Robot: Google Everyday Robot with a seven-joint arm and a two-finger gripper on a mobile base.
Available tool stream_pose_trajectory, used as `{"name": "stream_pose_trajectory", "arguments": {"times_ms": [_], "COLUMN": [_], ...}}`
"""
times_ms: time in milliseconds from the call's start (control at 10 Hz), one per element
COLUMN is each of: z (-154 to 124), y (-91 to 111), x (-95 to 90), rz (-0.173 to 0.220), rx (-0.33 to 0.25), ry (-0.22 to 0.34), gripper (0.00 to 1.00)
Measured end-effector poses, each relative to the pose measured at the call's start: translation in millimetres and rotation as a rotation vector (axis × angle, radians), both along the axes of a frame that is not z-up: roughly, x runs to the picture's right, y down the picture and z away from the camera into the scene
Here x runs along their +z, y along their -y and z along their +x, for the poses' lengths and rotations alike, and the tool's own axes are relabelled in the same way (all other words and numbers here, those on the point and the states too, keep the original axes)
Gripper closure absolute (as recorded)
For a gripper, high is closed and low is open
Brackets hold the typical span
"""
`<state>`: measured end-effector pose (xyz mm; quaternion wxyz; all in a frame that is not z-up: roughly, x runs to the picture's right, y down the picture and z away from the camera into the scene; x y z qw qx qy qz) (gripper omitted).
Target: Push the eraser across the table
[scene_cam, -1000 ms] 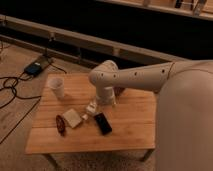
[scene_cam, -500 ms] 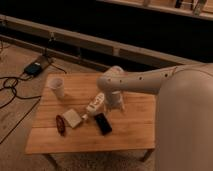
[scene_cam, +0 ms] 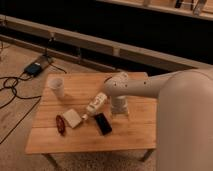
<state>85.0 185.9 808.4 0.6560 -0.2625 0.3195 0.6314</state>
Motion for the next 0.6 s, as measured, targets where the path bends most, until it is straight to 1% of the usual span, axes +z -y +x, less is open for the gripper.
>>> {"name": "stream_pose_trajectory", "arguments": {"times_ms": [300, 600], "z": [8.6, 4.2], "y": [-10.5, -13.4], "x": [10.6, 21.0], "rz": [-0.024, -0.038], "rx": [0.006, -0.005], "ry": [-0.003, 0.013], "gripper": [0.35, 0.35]}}
